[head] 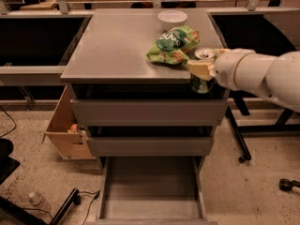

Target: Place green can into bottom drawer

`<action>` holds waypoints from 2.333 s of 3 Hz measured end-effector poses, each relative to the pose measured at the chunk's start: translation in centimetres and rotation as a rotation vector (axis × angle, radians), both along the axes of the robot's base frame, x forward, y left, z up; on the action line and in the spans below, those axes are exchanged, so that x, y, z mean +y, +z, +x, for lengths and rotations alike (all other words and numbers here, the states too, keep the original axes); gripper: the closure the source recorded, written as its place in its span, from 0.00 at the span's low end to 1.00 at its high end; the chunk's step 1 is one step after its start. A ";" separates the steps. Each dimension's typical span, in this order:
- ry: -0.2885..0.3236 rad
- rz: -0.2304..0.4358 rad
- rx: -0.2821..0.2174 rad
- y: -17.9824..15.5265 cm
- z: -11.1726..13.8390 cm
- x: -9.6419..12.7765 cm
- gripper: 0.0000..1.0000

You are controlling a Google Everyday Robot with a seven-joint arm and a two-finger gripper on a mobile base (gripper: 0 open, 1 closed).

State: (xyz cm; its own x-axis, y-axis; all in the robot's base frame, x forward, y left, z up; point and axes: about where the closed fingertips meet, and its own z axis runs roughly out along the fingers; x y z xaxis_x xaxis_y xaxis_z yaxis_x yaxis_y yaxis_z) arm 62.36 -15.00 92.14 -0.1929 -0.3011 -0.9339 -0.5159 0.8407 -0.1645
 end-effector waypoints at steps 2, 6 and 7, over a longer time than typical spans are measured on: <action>0.103 0.104 -0.001 -14.5 -6.8 0.1 1.00; 0.211 0.131 -0.043 -22.0 -5.6 4.2 1.00; 0.250 0.142 -0.026 -26.4 -5.2 7.1 1.00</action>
Offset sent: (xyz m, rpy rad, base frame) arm -0.1195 0.0311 -0.1831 0.1416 -0.0734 0.2127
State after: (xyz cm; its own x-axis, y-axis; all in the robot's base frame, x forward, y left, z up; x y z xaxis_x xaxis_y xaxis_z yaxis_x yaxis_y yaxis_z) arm 57.15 -7.90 65.74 -0.1042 -0.2026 -0.9737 -0.7074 0.7033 -0.0706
